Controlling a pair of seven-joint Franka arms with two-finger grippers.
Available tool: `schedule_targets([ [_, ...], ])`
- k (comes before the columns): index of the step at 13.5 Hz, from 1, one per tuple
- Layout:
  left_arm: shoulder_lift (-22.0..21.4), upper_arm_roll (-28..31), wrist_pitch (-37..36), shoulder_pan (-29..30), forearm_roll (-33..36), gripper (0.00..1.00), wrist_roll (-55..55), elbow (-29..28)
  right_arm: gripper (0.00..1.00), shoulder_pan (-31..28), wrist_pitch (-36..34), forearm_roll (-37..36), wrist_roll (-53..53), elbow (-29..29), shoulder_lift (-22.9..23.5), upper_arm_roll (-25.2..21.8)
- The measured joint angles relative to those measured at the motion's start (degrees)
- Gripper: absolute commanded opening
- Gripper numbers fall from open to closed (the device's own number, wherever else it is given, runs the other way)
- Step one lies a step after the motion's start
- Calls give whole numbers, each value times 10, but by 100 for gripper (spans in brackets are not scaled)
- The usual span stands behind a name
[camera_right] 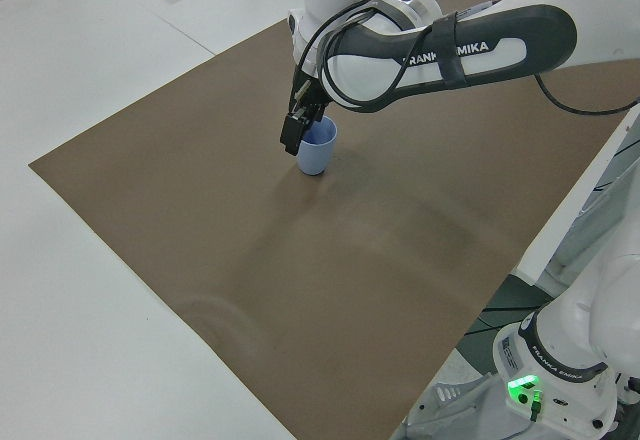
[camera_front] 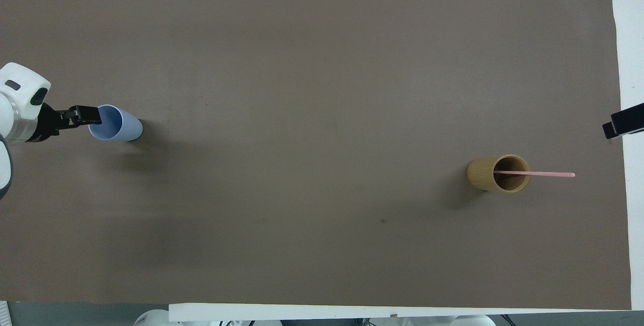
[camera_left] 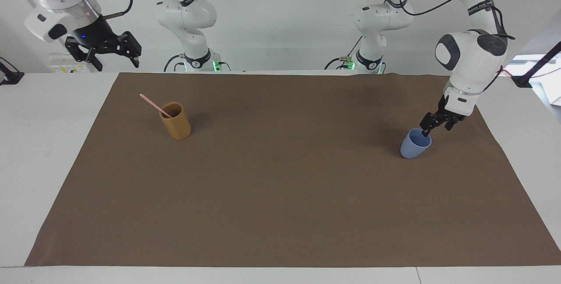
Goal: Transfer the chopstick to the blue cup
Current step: 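Slide the blue cup with the left gripper toward the table center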
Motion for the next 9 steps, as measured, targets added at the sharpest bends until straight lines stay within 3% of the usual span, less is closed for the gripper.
schedule_targets([
  [1, 7, 0, 10, 0, 0, 1, -1, -7, 100, 0, 0, 0, 0, 0, 0, 0],
  [6, 36, -5, 43, -18, 0, 0, -29, -11, 100, 0, 0, 0, 0, 0, 0, 0],
  [9, 50, -9, 51, -108, -2, 0, -138, 16, 100, 0, 0, 0, 0, 0, 0, 0],
])
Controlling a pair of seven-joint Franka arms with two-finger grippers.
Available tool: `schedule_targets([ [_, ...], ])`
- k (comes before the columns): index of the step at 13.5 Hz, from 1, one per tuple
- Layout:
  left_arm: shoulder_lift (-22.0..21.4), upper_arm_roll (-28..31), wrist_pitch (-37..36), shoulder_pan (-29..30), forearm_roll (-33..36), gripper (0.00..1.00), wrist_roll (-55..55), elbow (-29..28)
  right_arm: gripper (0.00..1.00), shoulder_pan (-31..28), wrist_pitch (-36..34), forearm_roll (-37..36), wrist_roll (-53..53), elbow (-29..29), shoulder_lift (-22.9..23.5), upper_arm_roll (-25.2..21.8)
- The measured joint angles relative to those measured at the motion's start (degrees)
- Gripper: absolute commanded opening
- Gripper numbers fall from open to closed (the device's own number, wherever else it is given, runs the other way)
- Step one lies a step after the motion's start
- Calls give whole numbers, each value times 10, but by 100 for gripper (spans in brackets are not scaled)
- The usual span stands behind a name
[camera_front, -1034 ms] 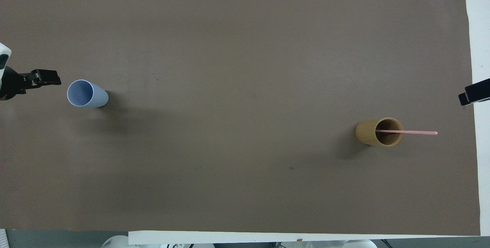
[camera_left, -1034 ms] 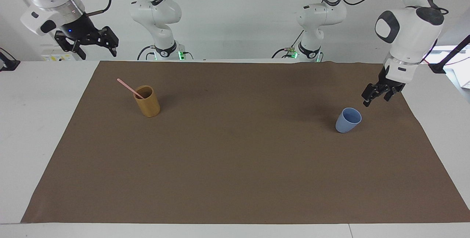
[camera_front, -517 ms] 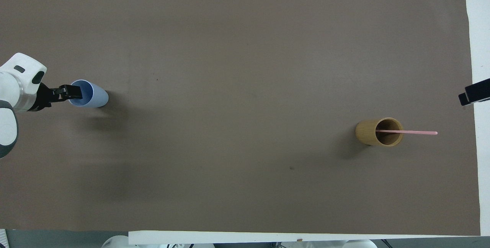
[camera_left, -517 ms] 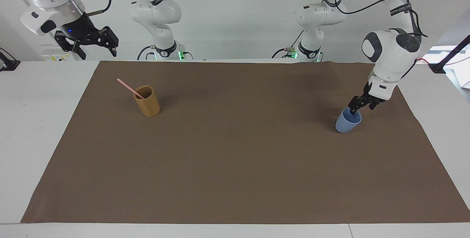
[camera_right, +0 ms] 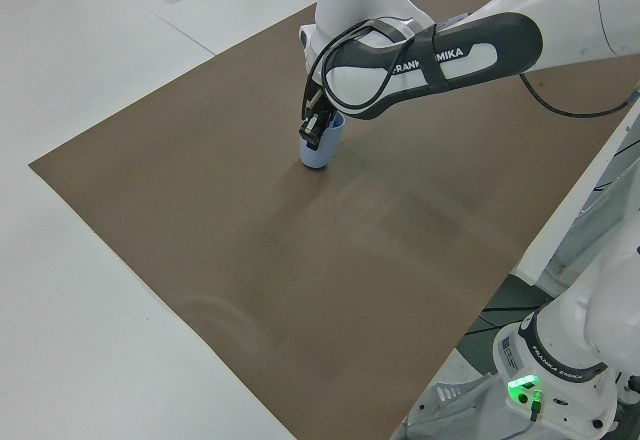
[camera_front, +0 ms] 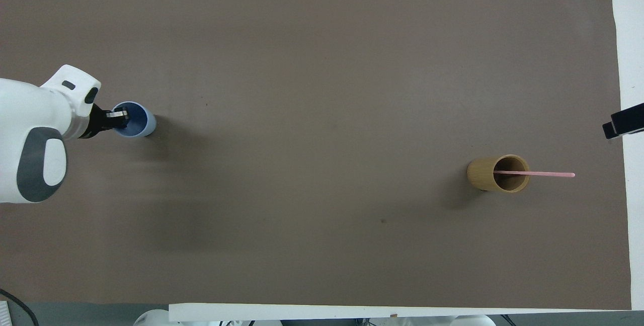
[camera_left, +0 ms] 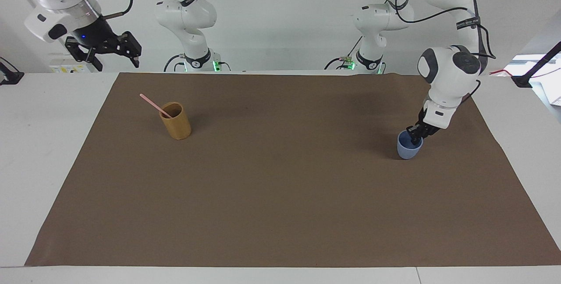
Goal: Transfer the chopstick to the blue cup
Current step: 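Slide the blue cup with the left gripper toward the table center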
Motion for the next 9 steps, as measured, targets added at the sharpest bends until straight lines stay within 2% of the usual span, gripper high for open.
schedule_targets([
  [4, 55, -7, 0, -200, 0, 0, -212, 64, 100, 0, 0, 0, 0, 0, 0, 0],
  [5, 67, -7, 0, -234, 0, 8, -236, 69, 100, 0, 0, 0, 0, 0, 0, 0],
  [6, 71, -7, 0, -254, 1, 40, -243, 73, 100, 0, 0, 0, 0, 0, 0, 1],
  [7, 72, -6, -1, -265, 1, 78, -244, 74, 100, 1, 0, 0, 0, 0, 0, 2],
  [8, 72, -6, -1, -269, 1, 99, -244, 74, 100, 1, 0, 0, 0, 0, 0, 3],
  [9, 72, -5, 0, -268, 0, 100, -244, 74, 100, 1, 0, 0, 0, 0, 0, 4],
])
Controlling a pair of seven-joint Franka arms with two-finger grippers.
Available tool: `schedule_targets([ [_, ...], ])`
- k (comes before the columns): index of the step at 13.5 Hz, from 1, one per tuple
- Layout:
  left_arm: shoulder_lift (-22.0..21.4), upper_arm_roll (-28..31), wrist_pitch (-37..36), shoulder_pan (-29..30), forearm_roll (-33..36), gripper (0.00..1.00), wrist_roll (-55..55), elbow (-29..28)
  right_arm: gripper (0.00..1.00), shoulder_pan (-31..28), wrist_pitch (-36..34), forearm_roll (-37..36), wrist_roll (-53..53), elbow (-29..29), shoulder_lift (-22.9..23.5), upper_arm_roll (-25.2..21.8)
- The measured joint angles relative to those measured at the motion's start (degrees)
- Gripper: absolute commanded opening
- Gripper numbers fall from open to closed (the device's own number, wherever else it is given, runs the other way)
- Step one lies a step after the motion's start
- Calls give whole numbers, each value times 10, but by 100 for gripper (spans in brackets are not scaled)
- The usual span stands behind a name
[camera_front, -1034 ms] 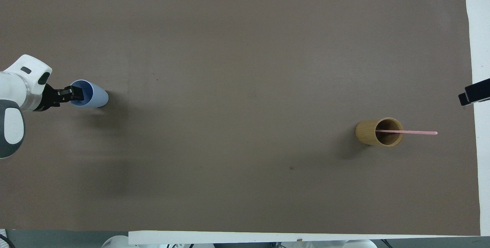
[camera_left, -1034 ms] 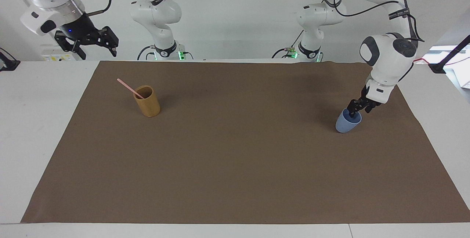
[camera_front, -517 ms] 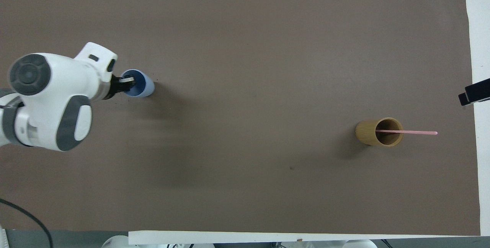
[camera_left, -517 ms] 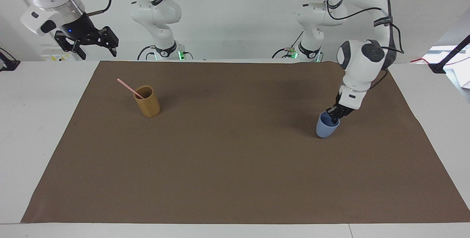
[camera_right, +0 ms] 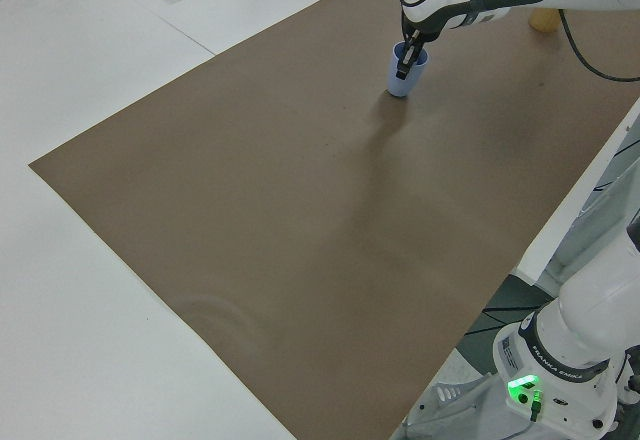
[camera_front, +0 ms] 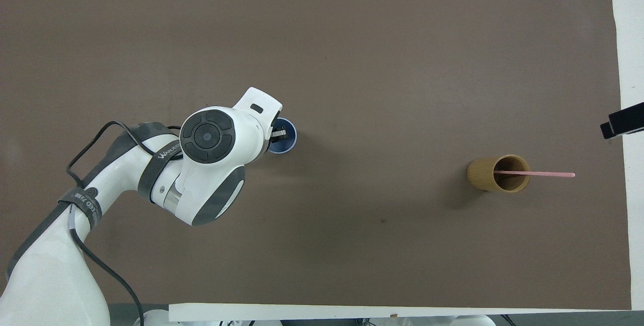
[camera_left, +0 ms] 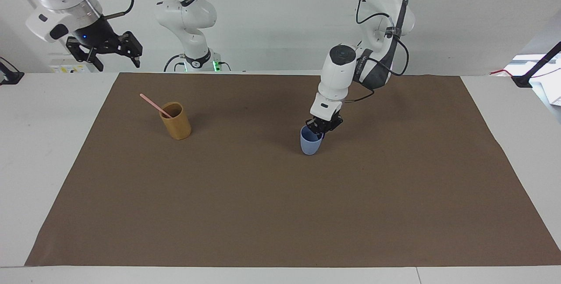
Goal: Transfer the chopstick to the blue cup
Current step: 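Slide the blue cup with the left gripper toward the table center, then release the blue cup and withdraw the left gripper to rest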
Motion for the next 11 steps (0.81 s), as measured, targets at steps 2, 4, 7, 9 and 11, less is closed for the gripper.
schedule_targets([
  [2, -2, 9, 0, 10, 0, 100, 0, 11, 100, 0, -1, 0, 0, -1, -1, 0],
  [4, -18, 12, -25, 40, 0, 100, 2, 43, 100, 0, -1, 0, 0, -9, -3, 1],
  [7, -51, 15, -159, 78, 0, 100, 8, 119, 100, 1, 45, 13, -23, -38, -11, 3],
  [9, -74, 16, -218, 122, 1, 100, 50, 146, 100, -3, 84, 28, -56, -89, -27, 1],
  [11, -96, 18, -266, 196, 3, 100, 153, 153, 100, -24, 124, 71, -140, -160, -47, -2],
])
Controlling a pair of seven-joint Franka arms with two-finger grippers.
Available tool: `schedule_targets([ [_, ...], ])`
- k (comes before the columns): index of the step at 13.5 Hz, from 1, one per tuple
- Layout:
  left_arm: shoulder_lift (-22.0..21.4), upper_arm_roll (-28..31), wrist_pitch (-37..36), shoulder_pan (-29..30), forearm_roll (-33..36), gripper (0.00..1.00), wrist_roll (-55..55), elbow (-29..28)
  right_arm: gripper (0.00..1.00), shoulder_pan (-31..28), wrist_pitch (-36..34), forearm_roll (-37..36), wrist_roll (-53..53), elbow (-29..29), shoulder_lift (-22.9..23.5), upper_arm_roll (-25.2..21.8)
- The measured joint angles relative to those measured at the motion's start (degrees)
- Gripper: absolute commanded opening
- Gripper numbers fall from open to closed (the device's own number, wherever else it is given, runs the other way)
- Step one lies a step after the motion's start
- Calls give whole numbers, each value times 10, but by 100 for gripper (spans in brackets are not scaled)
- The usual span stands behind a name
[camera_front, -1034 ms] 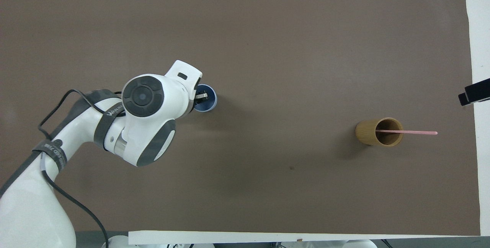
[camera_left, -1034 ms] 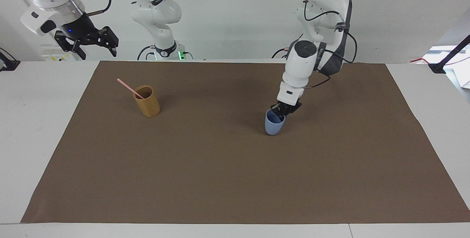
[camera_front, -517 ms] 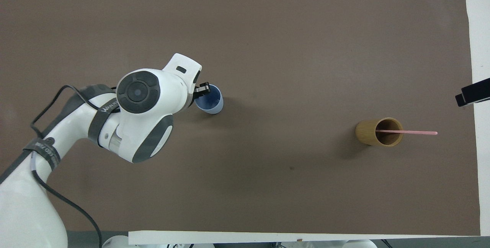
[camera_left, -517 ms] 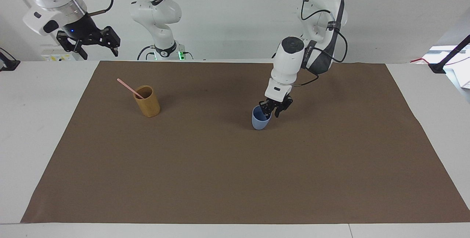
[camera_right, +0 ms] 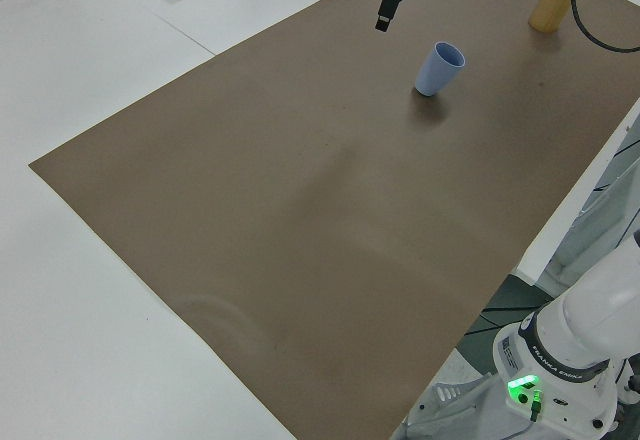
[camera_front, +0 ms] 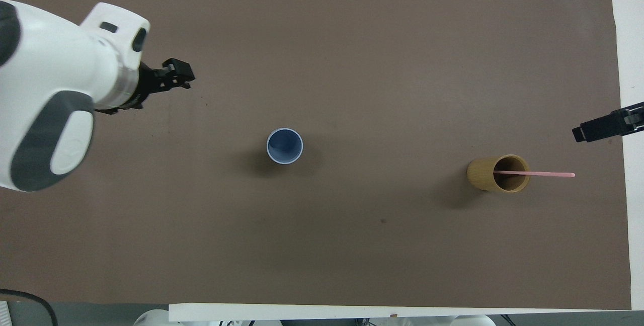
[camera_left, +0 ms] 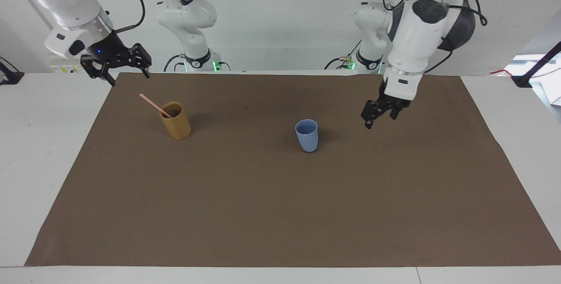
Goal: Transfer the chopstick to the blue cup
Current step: 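Release the blue cup and withdraw the left gripper to rest, then grasp the pink straw end with the right gripper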
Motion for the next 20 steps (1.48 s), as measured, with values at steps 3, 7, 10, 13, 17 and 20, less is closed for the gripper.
schedule_targets([
  [3, -12, 4, -62, 120, 0, 100, 186, 23, 100, -40, 40, 38, -174, -75, -9, -5],
  [7, -13, 3, -87, 166, 0, 100, 260, 46, 100, -44, 60, 42, -252, -124, -23, -5],
  [10, -13, 3, -111, 165, 0, 100, 267, 65, 99, -50, 102, 42, -337, -179, -43, -6],
  [13, -13, 3, -127, 165, 0, 100, 271, 71, 96, -74, 124, 42, -404, -215, -48, -7],
  [17, -12, -2, -170, 164, 0, 100, 273, 83, 73, -80, 124, 42, -409, -252, -61, -8],
  [20, -3, -4, -207, 163, -1, 100, 274, 126, 48, -80, 126, 42, -409, -258, -62, -8],
])
